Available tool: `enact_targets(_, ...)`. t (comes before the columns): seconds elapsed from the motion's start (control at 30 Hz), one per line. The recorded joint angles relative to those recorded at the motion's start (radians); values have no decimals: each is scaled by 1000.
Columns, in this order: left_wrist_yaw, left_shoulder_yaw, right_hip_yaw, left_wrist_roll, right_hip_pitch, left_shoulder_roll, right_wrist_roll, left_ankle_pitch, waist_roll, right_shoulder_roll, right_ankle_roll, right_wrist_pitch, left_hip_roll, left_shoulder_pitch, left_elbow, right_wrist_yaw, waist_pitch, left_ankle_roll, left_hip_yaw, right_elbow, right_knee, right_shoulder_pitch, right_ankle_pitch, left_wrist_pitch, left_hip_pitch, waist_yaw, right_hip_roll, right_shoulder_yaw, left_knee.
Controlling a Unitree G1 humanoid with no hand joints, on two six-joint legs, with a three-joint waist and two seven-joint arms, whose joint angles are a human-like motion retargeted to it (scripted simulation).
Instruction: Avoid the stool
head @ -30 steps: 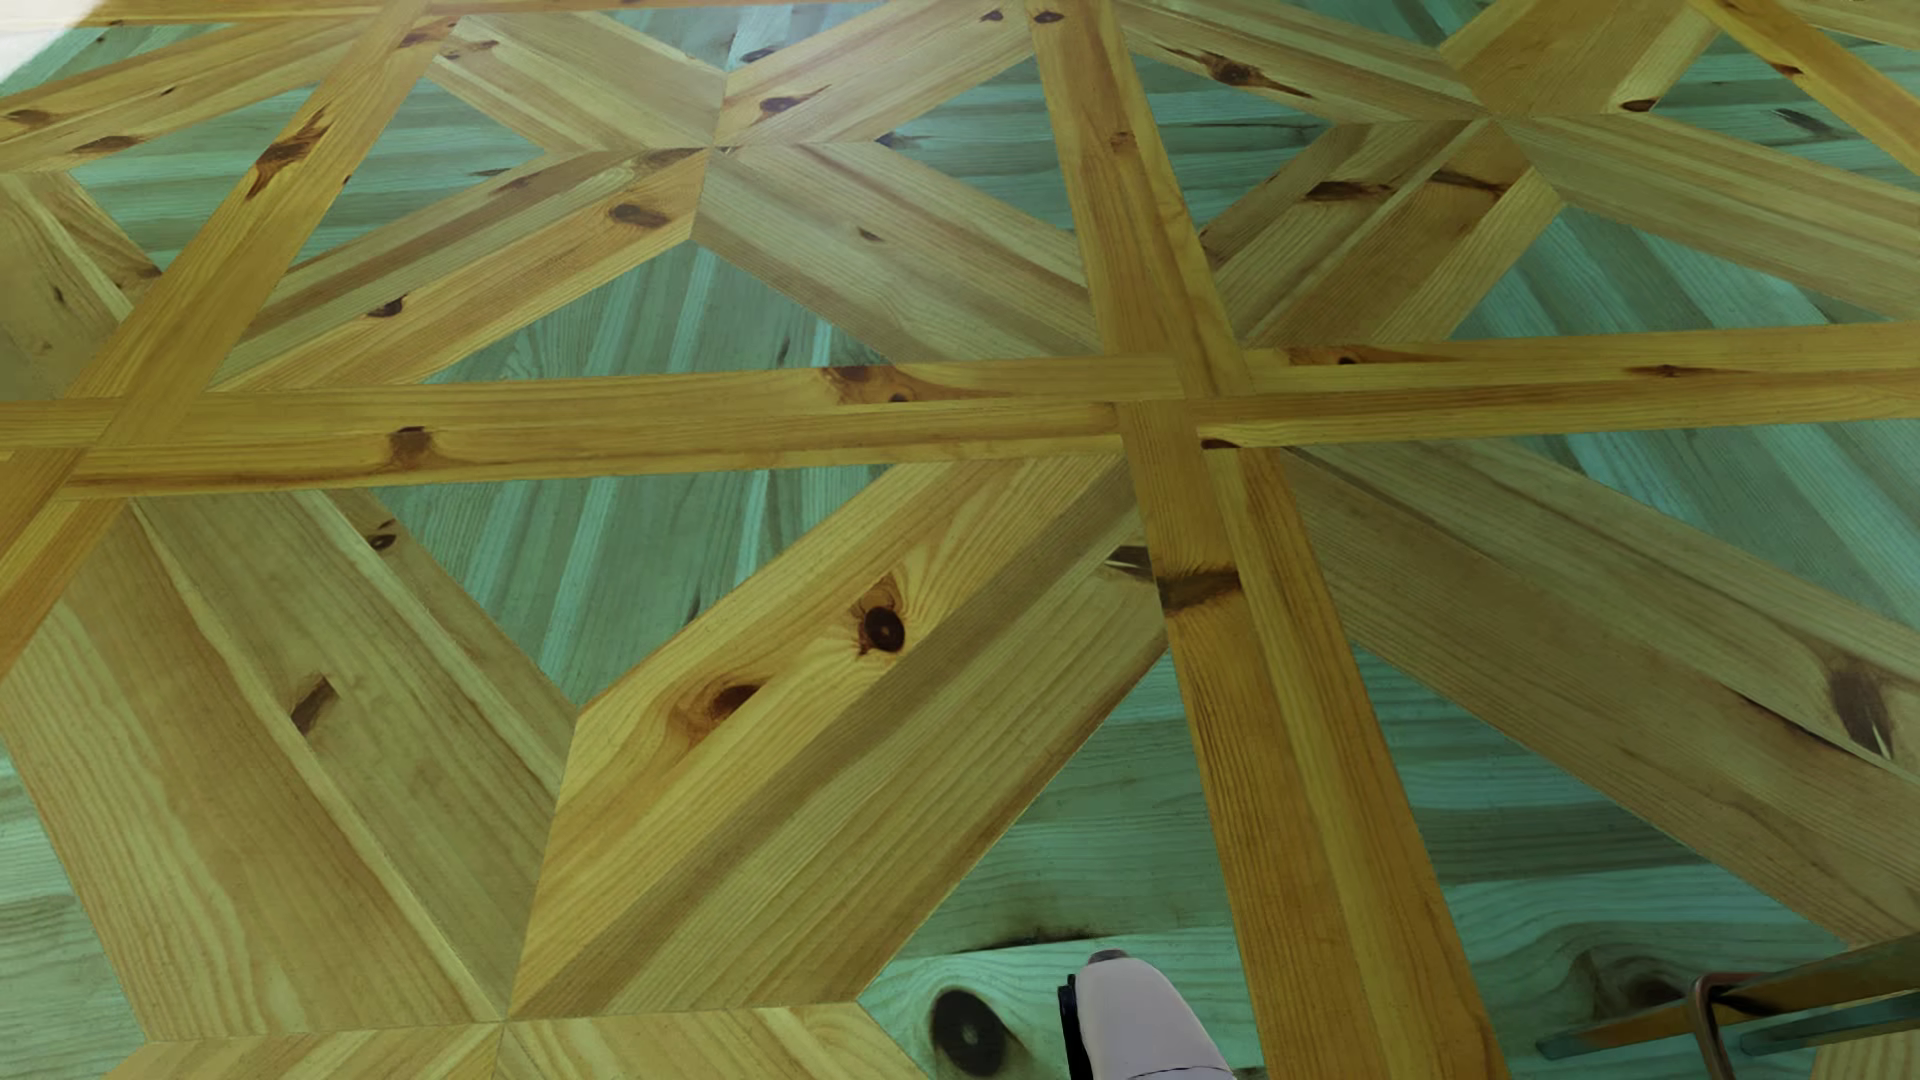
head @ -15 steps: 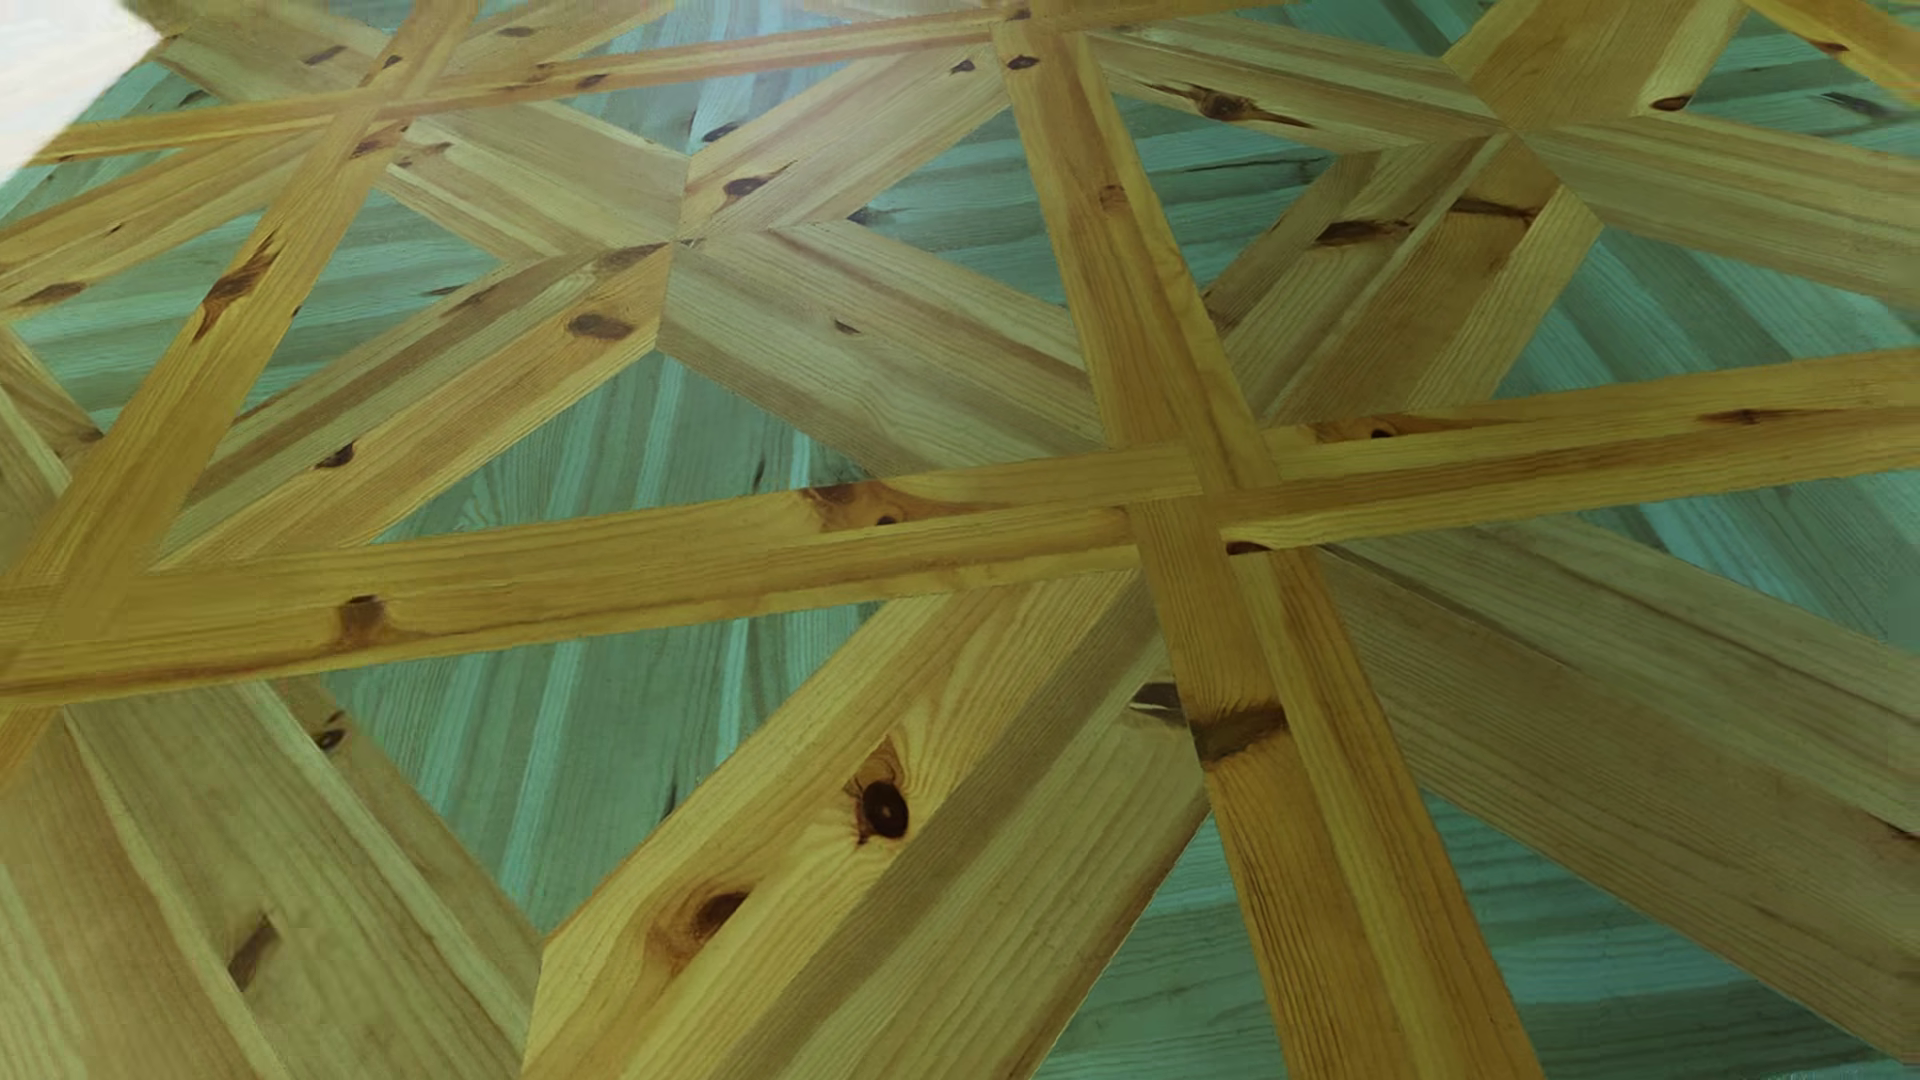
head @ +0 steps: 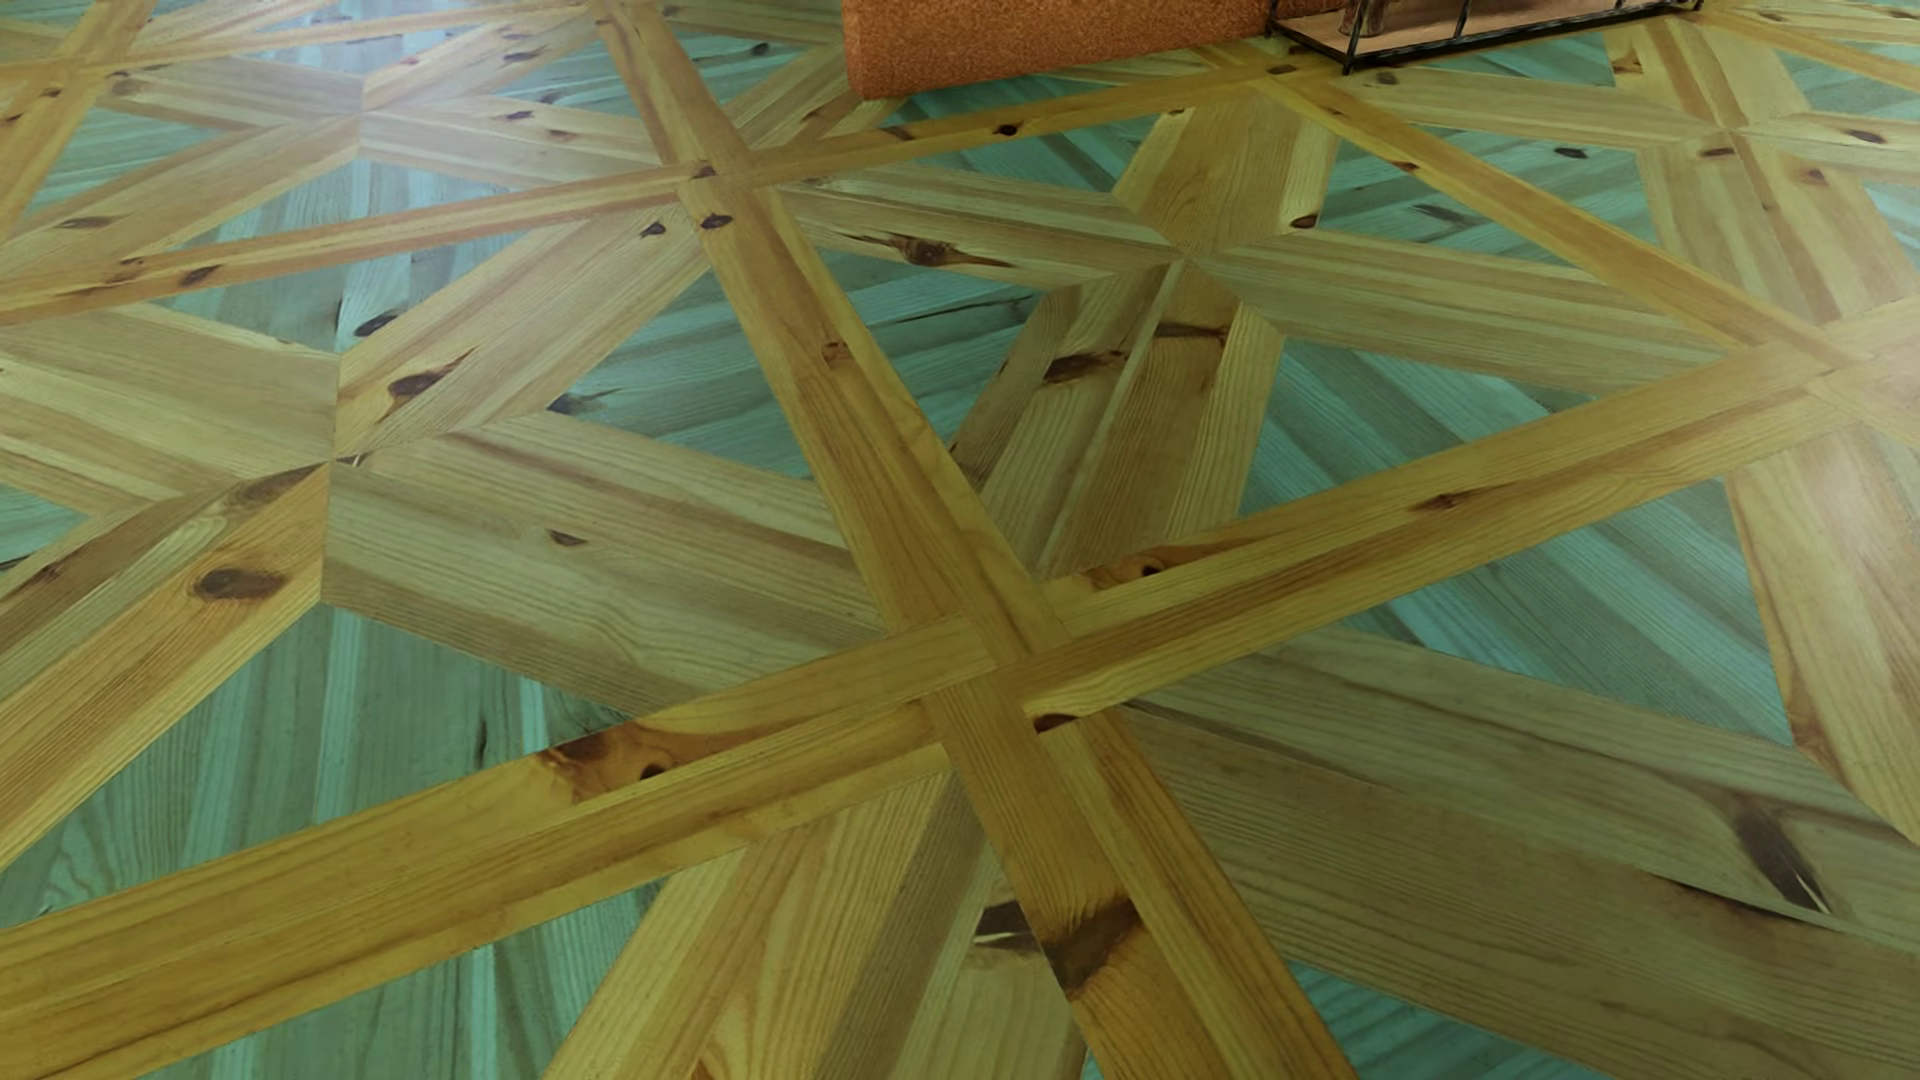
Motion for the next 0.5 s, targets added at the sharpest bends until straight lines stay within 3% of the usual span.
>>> enact_targets(0.1, 0, -43, 0, 0, 16, -50, 0, 77, 3, 6, 0, 0, -33, 41, 48, 0, -27, 0, 0, 238, 36, 54, 64, 0, 2, -10, -35, 4, 89)
enact_targets(0.17, 0, -113, 0, 0, -30, -80, 0, 97, -7, 7, 0, 0, -54, 49, 103, 0, -42, 0, 0, 334, 129, 102, 259, 0, 12, -58, -58, -17, 129)
enact_targets(0.23, 0, -164, 0, 0, -187, -87, 0, 72, -22, 0, 0, 0, -68, 59, 108, 0, -51, 0, 0, 352, 380, 136, 439, 0, 77, -86, -87, -9, 86)
enact_targets(0.27, 0, -168, 0, 0, -284, -79, 0, 59, -32, -5, 0, 0, -72, 70, 84, 0, -49, 0, 0, 334, 557, 142, 399, 0, 114, -102, -100, 0, 62)
enact_targets(0.37, 0, -169, 0, 0, -505, -34, 0, 20, -29, -6, 0, 0, -67, 72, 43, 0, -20, 0, 0, 241, 1048, 129, 77, 0, 215, -187, -117, -5, 29)
enact_targets(0.43, 0, -175, 0, 0, -602, -4, 0, -18, -7, 8, 0, 0, -48, 42, 86, 0, -7, 0, 0, 189, 904, 114, 33, 0, 283, -238, -113, -36, 12)
enact_targets(0.5, 0, -154, 0, 0, -671, 25, 0, -53, 14, 20, 0, 0, -39, 15, 129, 0, -1, 0, 0, 137, 917, 101, 23, 0, 333, -270, -112, -56, 11)
